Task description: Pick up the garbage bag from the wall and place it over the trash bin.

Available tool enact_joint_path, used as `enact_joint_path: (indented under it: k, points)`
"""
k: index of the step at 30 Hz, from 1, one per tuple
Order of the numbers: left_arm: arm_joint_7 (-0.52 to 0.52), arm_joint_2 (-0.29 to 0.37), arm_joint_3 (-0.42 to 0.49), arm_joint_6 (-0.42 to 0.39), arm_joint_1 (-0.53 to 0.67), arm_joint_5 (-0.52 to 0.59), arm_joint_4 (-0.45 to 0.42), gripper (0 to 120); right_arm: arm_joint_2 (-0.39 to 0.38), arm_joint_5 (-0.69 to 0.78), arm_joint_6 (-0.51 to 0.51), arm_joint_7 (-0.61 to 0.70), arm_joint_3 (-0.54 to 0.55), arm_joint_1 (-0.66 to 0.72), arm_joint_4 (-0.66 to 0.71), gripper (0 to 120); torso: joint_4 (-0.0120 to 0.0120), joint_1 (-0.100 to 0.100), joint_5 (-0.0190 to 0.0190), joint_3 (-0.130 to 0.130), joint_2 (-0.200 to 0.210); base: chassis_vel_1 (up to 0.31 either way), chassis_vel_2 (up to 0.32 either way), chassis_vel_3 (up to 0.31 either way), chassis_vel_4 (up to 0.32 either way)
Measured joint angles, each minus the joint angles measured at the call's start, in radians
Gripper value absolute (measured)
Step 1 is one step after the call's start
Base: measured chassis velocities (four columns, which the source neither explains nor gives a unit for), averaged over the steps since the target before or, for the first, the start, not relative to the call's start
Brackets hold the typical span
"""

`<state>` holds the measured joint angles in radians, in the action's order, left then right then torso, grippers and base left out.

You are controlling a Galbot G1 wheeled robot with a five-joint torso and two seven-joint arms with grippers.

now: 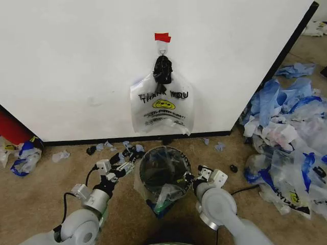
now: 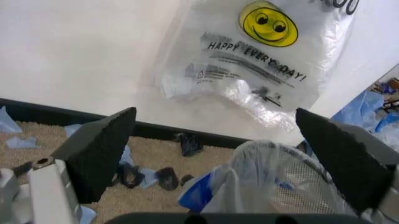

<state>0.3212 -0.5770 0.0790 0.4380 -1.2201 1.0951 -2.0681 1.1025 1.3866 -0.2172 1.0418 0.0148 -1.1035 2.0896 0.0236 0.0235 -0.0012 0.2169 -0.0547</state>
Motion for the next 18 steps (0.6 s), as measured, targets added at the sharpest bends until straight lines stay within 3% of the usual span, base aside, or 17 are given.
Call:
enact_joint_path:
  k: [8, 10, 12, 18]
  points:
    - [0.006, -0.013, -0.021, -0.006, -0.033, -0.016, -0.003, 100, -0.011, 0.003, -0.014, 0.014, -0.004, -0.012, 0.019, 86, 0.0, 0.0, 0.0, 0.0, 0.0, 0.0, 0.0, 0.0, 0.0]
    - [0.006, -0.013, -0.022, -0.006, -0.034, -0.016, -0.004, 100, -0.012, 0.003, -0.014, 0.014, -0.004, -0.012, 0.019, 86, 0.0, 0.0, 0.0, 0.0, 0.0, 0.0, 0.0, 0.0, 0.0]
    - [0.007, -0.014, -0.029, -0.008, -0.044, -0.016, -0.011, 100, -0.014, -0.003, -0.015, 0.014, -0.001, -0.017, 0.019, 97, 0.0, 0.0, 0.0001, 0.0, 0.0, 0.0, 0.0, 0.0, 0.0]
    - [0.01, -0.022, -0.031, -0.009, -0.048, -0.015, -0.016, 100, -0.019, -0.009, -0.021, 0.014, -0.01, -0.029, 0.026, 100, 0.0, 0.0, 0.0, 0.0, 0.0, 0.0, 0.0, 0.0, 0.0]
